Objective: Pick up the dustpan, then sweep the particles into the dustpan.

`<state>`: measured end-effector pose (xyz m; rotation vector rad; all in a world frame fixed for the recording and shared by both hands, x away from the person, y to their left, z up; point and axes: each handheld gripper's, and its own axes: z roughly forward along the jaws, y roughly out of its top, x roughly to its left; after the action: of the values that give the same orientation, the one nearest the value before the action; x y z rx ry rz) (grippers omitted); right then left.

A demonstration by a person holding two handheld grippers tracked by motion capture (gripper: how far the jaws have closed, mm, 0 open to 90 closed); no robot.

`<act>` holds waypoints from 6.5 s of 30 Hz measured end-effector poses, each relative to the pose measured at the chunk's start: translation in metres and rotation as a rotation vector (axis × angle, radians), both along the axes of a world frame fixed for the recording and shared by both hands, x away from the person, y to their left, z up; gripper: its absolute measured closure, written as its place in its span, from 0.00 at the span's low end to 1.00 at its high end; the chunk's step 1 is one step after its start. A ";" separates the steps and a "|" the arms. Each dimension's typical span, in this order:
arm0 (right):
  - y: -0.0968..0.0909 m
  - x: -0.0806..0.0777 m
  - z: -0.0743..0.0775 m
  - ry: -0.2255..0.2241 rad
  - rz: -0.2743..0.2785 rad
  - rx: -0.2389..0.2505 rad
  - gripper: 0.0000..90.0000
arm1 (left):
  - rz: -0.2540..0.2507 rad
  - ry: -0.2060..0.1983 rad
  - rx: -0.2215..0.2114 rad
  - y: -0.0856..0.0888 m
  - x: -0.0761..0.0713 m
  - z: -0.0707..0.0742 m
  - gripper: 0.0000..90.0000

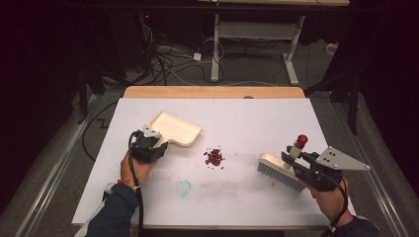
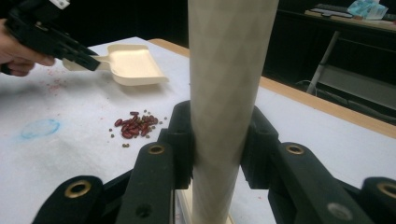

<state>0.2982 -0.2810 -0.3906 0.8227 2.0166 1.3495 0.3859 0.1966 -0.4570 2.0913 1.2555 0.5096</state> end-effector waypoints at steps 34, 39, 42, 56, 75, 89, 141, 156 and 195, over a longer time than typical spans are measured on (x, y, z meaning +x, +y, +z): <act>0.001 0.013 -0.001 0.018 -0.031 0.023 0.78 | -0.259 0.097 0.006 0.024 -0.102 -0.006 0.71; 0.002 0.013 -0.003 0.018 -0.032 0.012 0.78 | -0.263 0.099 0.006 0.024 -0.100 -0.006 0.71; 0.002 0.012 -0.003 0.016 -0.031 0.010 0.78 | -0.267 0.106 0.004 0.024 -0.099 -0.008 0.71; 0.008 0.020 0.000 0.017 -0.037 0.021 0.78 | -0.266 0.137 0.000 0.025 -0.095 -0.012 0.71; 0.066 0.071 0.016 -0.027 0.001 0.054 0.78 | -0.289 0.192 0.046 0.013 -0.089 -0.015 0.71; 0.123 0.124 -0.006 0.020 -0.064 0.054 0.78 | -0.328 0.189 0.054 0.003 -0.092 -0.013 0.71; 0.211 0.032 -0.020 0.030 0.168 0.057 0.76 | -0.312 0.182 0.053 -0.043 -0.073 -0.017 0.71; 0.200 0.032 -0.004 -0.002 0.183 0.115 0.78 | -0.327 0.175 0.062 -0.038 -0.073 -0.017 0.71; 0.142 -0.005 -0.010 0.009 0.169 0.036 0.78 | -0.352 0.182 0.095 -0.041 -0.082 -0.014 0.71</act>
<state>0.2934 -0.1395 -0.4004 0.6878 2.1134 1.4812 0.3041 0.1558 -0.4712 2.4173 0.9406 0.2284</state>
